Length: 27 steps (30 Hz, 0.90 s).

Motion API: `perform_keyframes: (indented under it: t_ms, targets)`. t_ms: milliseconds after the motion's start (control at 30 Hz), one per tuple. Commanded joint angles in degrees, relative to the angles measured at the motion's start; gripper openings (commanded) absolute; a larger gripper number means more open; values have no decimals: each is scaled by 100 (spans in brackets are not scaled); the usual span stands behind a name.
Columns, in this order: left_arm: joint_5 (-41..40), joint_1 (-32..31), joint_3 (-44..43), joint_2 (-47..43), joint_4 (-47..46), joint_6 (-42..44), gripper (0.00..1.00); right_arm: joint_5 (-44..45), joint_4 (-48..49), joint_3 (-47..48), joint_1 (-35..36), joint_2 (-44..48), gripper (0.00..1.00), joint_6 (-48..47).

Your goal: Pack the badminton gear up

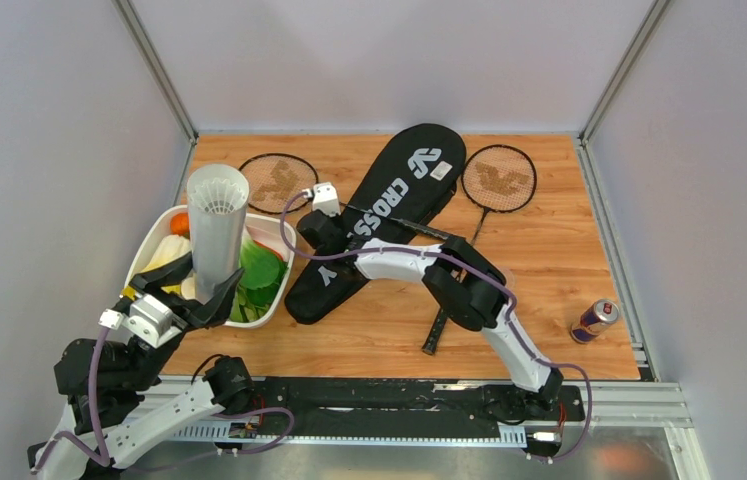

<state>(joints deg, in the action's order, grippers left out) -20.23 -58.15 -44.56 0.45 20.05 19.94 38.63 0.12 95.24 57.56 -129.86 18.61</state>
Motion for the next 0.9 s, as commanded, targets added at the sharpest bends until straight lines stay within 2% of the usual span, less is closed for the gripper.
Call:
perform_keyframes:
  t_ms: [0,233,400,667,867]
  targets:
    - [-115,-3,83,-159,-152,181,53,-177,643,-537,-23,1355,0,-84]
    - [-108,-8,314,128,-30,291,53,-928,640,-1776,-448,3236,0,36]
    - [110,-8,450,374,185,310,53,-2410,217,-2588,-1247,4931,0,202]
    - [666,-8,502,944,742,405,52,-4374,-1405,-2618,-2154,7210,0,-261]
    - [926,-4,528,1196,831,535,53,-5900,-2042,-2406,-2295,8100,0,-120]
